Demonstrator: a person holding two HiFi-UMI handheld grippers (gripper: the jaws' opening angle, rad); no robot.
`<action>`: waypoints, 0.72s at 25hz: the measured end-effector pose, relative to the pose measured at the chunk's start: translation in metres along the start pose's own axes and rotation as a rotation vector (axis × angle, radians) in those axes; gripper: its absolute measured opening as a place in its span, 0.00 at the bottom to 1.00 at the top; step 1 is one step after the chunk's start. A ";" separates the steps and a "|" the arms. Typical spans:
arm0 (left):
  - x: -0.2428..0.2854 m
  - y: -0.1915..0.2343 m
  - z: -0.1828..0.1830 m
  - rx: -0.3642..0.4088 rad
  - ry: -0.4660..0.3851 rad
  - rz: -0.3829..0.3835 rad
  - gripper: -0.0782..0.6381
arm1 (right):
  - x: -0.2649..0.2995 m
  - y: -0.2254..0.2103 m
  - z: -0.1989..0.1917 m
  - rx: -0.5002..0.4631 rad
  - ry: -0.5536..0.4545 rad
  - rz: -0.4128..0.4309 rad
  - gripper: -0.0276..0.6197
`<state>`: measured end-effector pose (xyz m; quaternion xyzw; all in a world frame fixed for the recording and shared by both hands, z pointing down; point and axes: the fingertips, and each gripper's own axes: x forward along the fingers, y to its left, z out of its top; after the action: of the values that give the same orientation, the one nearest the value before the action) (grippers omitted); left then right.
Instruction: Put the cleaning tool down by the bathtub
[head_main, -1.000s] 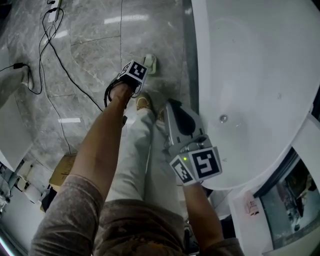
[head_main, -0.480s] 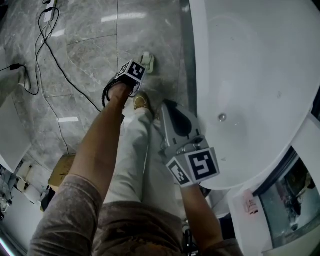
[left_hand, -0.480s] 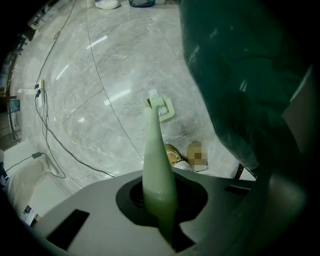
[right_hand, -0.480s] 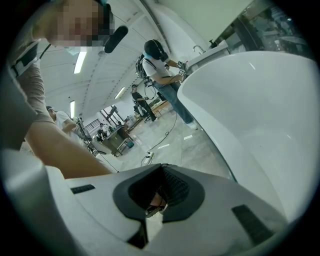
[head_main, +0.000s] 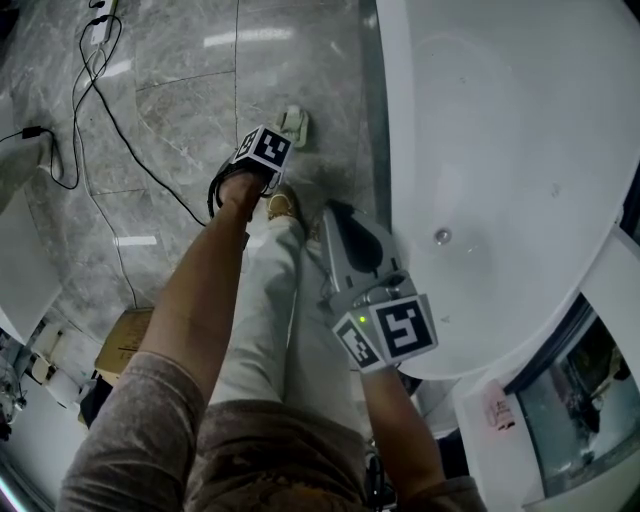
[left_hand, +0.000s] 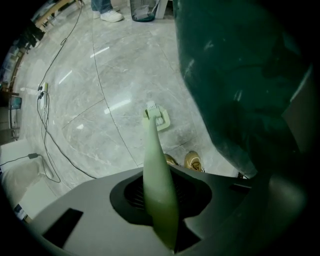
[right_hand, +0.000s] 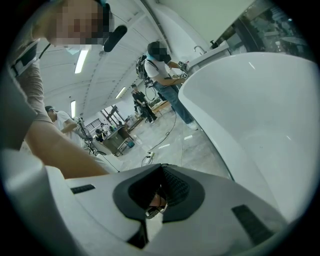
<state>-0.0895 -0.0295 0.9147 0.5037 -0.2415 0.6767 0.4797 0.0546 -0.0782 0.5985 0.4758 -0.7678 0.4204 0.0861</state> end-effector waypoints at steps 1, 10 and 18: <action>-0.002 -0.001 0.000 -0.004 -0.010 -0.006 0.22 | -0.001 0.001 0.001 -0.001 -0.001 0.001 0.04; -0.025 -0.005 -0.004 -0.062 -0.070 -0.052 0.27 | -0.007 0.013 0.009 -0.017 -0.004 0.011 0.04; -0.066 -0.012 -0.018 -0.123 -0.131 -0.085 0.30 | -0.022 0.036 0.022 -0.007 -0.010 0.008 0.04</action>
<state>-0.0852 -0.0363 0.8458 0.5263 -0.2921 0.6050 0.5213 0.0430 -0.0729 0.5526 0.4745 -0.7716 0.4157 0.0820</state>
